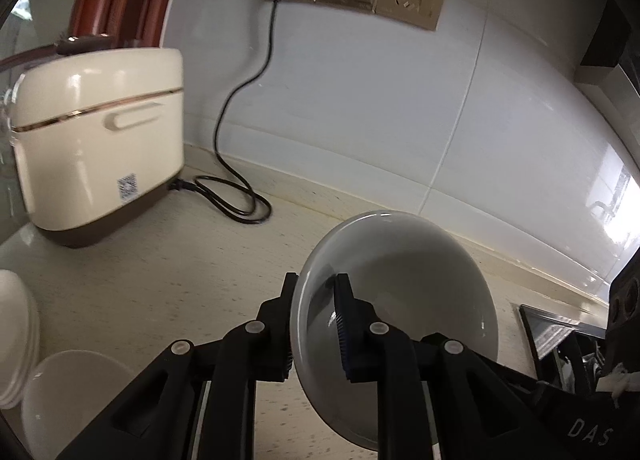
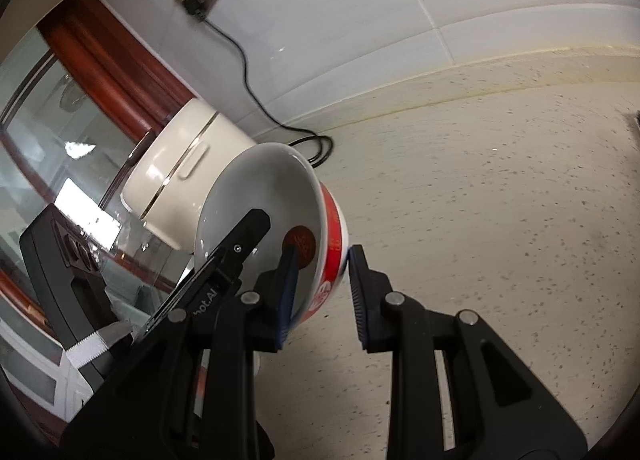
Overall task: Organize plates and bowls
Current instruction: 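Carry the red-and-white bowl with both grippers over the nested bowls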
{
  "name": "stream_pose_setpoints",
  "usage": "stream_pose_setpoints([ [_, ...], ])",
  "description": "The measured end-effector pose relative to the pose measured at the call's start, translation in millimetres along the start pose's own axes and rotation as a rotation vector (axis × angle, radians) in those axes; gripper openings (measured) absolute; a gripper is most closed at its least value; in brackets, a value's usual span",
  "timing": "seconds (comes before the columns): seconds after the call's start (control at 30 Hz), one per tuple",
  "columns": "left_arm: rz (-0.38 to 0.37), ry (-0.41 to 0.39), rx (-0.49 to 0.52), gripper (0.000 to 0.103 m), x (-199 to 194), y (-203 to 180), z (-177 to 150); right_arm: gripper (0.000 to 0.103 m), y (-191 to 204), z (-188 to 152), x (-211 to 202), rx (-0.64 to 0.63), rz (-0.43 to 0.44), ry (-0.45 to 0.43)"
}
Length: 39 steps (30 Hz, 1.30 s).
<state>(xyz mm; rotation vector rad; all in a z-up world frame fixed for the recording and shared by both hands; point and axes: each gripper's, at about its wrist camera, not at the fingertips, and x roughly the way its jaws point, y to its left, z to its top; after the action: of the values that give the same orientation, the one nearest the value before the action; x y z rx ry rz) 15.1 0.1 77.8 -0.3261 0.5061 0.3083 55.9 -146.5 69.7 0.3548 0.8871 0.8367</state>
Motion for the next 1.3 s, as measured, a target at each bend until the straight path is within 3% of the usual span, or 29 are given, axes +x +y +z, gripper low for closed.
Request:
stream_pose_setpoints([
  [0.97,0.158,-0.052,-0.011,0.020,-64,49,4,0.030,58,-17,18,-0.145,0.187,0.047],
  [1.3,0.182,-0.034,-0.007,0.021,-76,60,-1,0.030,70,-23,27,-0.192,0.204,0.089],
])
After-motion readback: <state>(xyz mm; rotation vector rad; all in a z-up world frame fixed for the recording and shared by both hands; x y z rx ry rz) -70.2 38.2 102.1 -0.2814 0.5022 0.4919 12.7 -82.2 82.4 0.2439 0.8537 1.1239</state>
